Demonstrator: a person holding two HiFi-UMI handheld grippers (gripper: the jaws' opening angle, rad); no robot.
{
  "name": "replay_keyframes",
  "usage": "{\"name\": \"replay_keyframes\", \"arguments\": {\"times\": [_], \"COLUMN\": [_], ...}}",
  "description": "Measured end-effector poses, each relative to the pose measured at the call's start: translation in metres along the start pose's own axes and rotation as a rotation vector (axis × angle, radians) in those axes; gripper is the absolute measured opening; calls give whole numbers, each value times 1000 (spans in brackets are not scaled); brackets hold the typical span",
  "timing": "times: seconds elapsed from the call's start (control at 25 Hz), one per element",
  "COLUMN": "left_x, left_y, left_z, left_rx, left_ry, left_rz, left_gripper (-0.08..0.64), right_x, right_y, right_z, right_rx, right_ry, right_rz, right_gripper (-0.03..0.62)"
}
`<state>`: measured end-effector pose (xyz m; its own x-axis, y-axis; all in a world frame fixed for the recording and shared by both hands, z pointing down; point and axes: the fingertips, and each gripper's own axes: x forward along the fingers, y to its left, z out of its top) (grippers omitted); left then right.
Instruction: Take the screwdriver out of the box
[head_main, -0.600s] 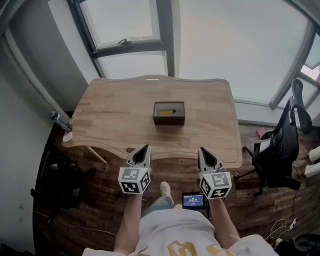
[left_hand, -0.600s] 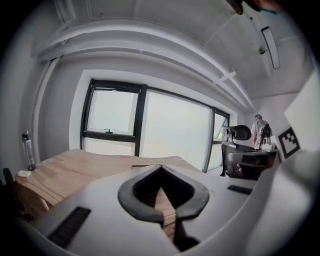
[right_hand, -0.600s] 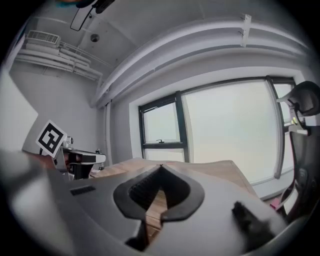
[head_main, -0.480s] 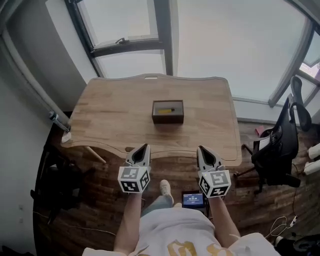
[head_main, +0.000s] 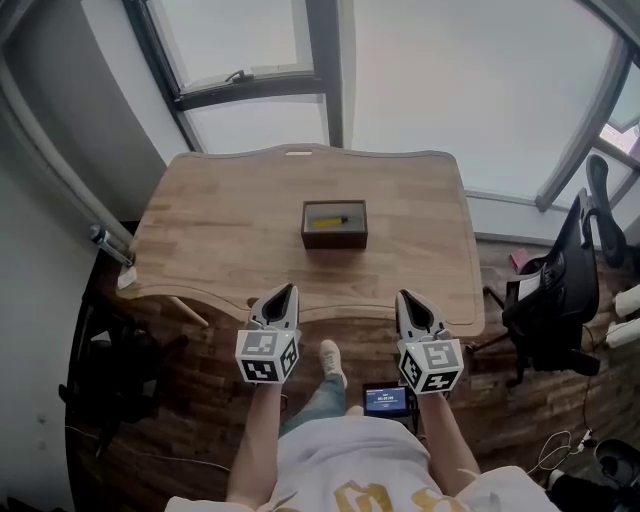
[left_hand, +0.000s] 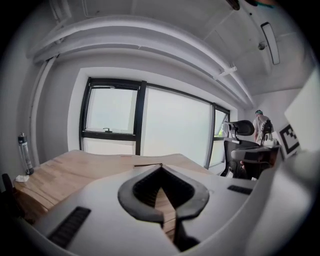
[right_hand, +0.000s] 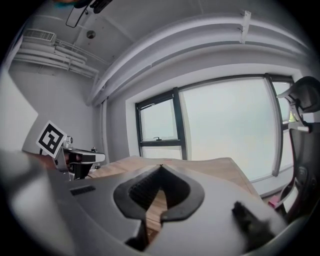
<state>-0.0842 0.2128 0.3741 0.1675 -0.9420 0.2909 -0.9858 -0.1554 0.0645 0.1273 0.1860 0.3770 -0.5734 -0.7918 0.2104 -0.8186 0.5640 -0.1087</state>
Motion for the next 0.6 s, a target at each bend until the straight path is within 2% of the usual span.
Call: {"name": "replay_keyframes", "arguments": {"times": [0.36,0.6], "left_x": [76,151], "left_y": [30,53], "left_z": [22,25], "left_rx": [7,-15], "left_ry": [-33,22], "left_rz": [-16,-58], "left_gripper": [14,14], "right_x": [72,135], "right_y": [-36,-63], "right_z": [8,16], "right_rx": [26,18], "right_ry": [12,48], "right_rz": [-25,-59], "right_gripper": [32,32]}}
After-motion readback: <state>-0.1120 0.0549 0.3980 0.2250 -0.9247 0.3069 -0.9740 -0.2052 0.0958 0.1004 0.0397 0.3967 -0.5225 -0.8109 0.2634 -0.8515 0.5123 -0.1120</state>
